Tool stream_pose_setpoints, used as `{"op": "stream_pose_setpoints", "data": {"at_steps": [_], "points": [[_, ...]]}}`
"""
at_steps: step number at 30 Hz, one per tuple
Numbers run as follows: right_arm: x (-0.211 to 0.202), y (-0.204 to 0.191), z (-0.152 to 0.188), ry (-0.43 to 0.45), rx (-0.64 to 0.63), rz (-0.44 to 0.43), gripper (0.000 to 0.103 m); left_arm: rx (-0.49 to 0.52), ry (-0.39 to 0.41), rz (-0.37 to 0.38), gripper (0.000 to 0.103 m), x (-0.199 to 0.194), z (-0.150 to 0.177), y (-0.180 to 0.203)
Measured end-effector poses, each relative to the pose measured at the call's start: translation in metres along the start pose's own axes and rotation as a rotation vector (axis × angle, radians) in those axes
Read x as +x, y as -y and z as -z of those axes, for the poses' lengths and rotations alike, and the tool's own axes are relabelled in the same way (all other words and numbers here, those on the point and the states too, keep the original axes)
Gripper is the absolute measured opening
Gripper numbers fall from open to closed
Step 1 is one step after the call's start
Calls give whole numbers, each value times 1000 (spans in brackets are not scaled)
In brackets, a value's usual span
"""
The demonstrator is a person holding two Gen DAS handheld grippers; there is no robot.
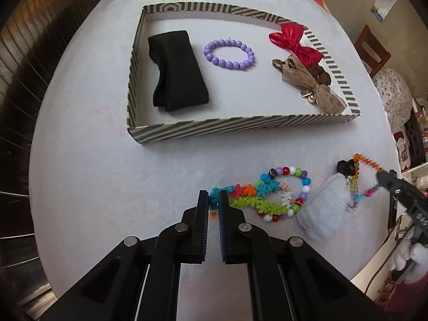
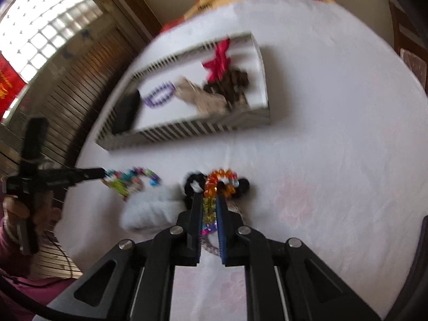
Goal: Organize jewelry
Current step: 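Grasp the teal-green flower bead string with the left gripper while the right gripper lifts the orange bracelet, then carry both held bead strings into the striped tray and open both grippers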
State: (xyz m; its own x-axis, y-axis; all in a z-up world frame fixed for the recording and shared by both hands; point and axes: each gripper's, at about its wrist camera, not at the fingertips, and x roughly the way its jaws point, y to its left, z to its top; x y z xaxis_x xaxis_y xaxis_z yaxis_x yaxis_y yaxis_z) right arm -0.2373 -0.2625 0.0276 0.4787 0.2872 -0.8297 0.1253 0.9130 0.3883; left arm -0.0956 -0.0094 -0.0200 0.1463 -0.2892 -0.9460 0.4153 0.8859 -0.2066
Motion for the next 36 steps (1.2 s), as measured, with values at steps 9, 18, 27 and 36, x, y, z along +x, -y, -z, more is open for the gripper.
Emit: {"op": "stream_pose_setpoints", "data": {"at_steps": [9,18,27,36], "points": [[-41,-22,-25,94,-22,-44,10,-13,26,29,0,-16,-3,-4],[-50,-38,-49,148,-47,-91,10,-12,84,47,0,-49,-16,5],[-51,-58,-80,175,-107,-117,10,21,174,46,0,-89,-44,21],[-11,-77,-120,117,-168,-144,10,27,238,-26,0,-94,-103,29]]}}
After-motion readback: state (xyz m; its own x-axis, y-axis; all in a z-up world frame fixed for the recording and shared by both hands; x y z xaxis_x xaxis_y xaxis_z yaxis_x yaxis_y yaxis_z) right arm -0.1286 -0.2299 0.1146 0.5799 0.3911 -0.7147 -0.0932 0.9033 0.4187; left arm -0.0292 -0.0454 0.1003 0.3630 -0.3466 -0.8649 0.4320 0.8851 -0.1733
